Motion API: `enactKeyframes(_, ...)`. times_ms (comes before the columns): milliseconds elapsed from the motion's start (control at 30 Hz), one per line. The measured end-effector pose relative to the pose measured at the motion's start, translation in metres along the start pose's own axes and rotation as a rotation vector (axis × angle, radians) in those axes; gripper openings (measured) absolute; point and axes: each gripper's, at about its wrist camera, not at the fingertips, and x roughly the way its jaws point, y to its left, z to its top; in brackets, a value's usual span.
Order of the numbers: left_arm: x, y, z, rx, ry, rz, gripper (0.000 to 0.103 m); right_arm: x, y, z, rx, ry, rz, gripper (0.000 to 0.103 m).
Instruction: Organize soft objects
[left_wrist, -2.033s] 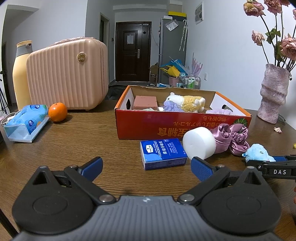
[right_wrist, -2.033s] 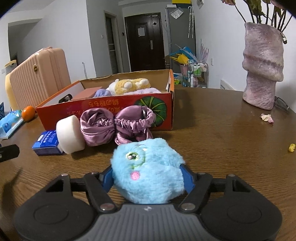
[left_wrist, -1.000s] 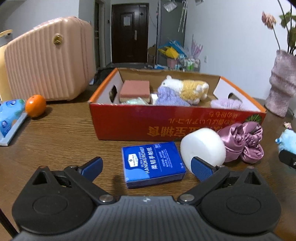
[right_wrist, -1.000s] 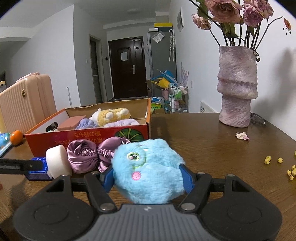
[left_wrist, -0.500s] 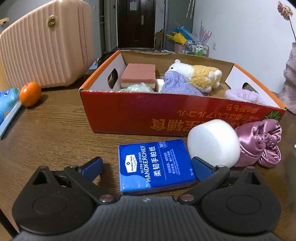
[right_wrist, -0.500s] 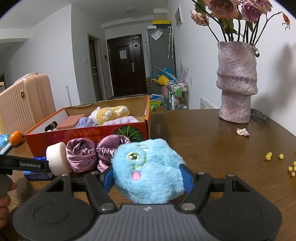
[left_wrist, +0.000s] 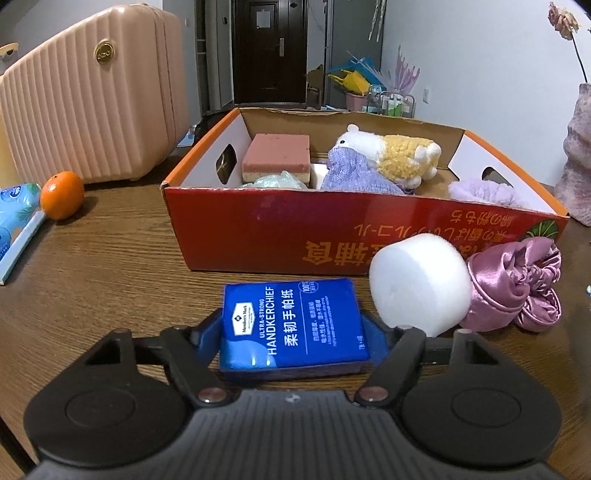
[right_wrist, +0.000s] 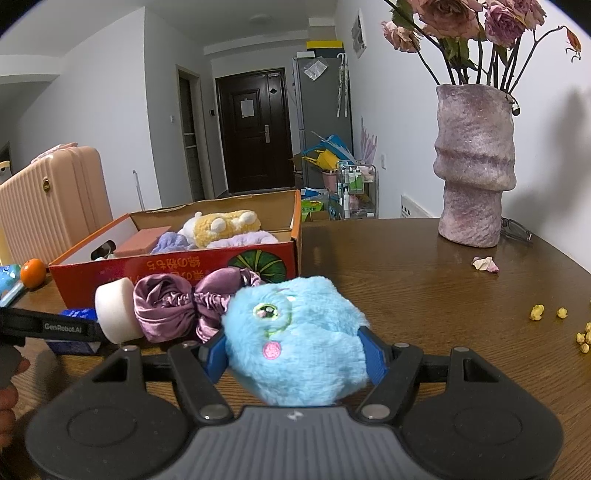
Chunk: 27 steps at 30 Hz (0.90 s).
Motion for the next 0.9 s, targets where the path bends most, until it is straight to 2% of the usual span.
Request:
enactKeyframes(300, -0.004, 0.006, 0.000, -0.023, -0.010, -0.004, 0.075, -0.001, 0.002, 0.000, -0.016, -0.008, 0.000, 0.070)
enactKeyframes(533, -0.016, 0.014, -0.002, -0.045, -0.054, -0.001, 0.075, -0.004, 0.001, 0.000, -0.016, -0.028, -0.016, 0.070)
enactKeyframes(900, -0.043, 0.021, -0.014, -0.023, -0.126, 0.020, 0.075, -0.018, 0.004, -0.002, -0.011, -0.081, -0.054, 0.070)
